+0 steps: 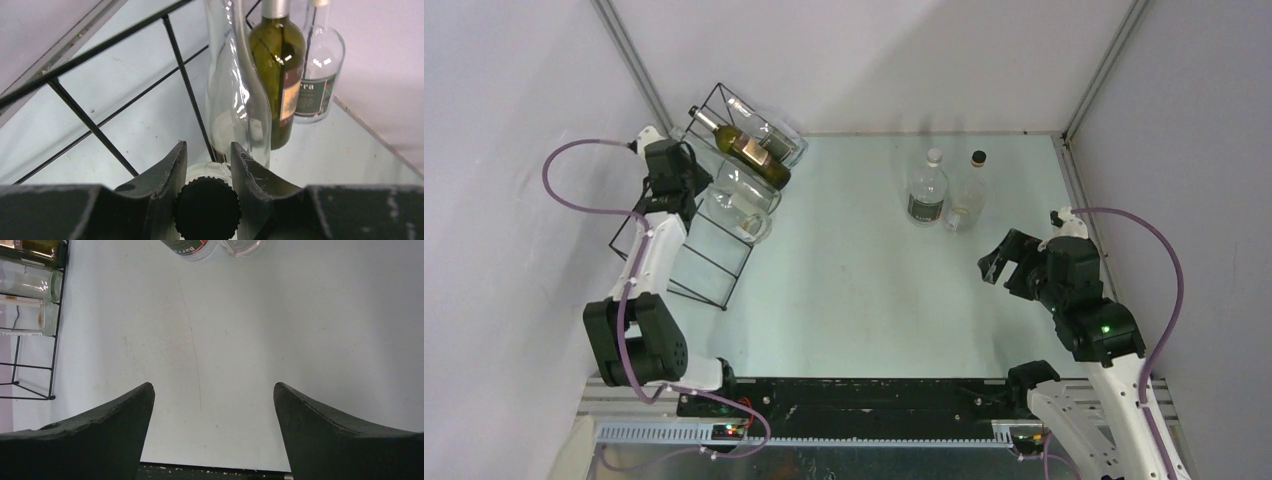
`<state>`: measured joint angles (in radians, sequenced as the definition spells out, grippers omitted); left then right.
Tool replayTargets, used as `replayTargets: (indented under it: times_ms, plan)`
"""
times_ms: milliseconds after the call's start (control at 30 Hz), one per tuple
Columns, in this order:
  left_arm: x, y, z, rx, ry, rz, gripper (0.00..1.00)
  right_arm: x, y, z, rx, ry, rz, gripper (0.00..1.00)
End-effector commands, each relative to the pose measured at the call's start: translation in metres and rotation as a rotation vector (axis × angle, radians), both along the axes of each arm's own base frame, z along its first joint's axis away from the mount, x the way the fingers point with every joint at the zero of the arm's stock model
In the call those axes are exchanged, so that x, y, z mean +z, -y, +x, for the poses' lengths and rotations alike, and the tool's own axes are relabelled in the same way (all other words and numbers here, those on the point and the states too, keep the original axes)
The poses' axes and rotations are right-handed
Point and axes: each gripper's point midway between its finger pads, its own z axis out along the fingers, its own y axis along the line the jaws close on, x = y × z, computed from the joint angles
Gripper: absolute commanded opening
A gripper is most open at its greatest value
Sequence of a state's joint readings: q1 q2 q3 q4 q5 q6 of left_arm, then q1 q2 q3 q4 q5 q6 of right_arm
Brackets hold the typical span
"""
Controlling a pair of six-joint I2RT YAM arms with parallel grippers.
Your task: Take the wine bottle off the wine rack
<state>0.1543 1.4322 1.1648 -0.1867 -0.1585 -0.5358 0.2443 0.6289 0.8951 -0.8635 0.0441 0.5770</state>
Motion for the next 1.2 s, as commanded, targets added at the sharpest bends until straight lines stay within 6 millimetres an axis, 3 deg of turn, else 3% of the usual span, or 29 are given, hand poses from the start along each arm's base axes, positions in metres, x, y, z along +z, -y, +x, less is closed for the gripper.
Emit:
replayTargets:
  times_ms: [0,333,767,1167]
  plan:
    - [0.079,0.003,-0.003,0.003,0.227,0.155,0.00,0.000,0.002,-0.004,-0.013,-0.003,0.011,0.92]
    - [0.093,0.059,-0.014,-0.118,0.252,0.264,0.00,0.000,0.003,-0.008,-0.018,-0.006,0.014,0.92]
    - [0.118,0.096,-0.036,-0.196,0.309,0.310,0.00,-0.002,0.006,-0.010,-0.027,-0.004,0.004,0.92]
    - [0.115,0.150,-0.044,-0.335,0.319,0.290,0.00,-0.007,0.004,-0.009,-0.021,-0.010,0.011,0.92]
